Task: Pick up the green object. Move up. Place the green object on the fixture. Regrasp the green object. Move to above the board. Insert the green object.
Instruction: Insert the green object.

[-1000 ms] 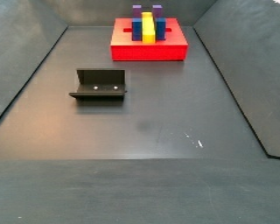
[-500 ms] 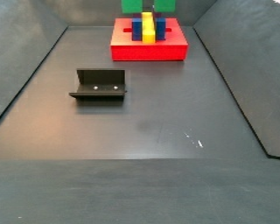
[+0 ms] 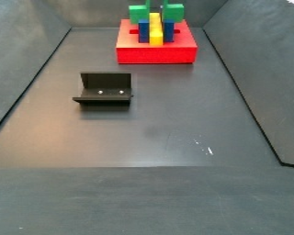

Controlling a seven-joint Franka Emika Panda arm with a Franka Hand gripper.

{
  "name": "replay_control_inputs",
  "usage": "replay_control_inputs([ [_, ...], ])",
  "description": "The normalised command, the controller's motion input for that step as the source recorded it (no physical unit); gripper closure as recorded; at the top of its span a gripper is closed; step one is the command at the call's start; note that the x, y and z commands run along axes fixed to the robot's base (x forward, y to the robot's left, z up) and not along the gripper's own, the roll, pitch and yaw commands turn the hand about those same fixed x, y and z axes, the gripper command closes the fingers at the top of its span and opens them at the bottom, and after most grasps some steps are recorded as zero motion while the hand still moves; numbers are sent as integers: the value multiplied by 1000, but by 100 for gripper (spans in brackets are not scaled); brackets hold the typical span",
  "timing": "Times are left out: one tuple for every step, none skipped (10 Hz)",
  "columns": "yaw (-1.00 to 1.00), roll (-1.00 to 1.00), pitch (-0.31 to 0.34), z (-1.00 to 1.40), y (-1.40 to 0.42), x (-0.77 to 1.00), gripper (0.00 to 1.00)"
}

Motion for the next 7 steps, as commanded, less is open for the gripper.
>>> replay_control_inputs([
  [0,0,0,-351,-9,-74,100],
  [0,0,0,-340,-11,-74,100],
  [0,-9,0,-294,-14,-54,100],
  [0,-14,0,-266,-20,-9,100],
  [0,-83,0,-289,0,51,100],
  [46,-157,-23,-311,0,294,100],
  [37,-150,-9,-269,0,320,100],
])
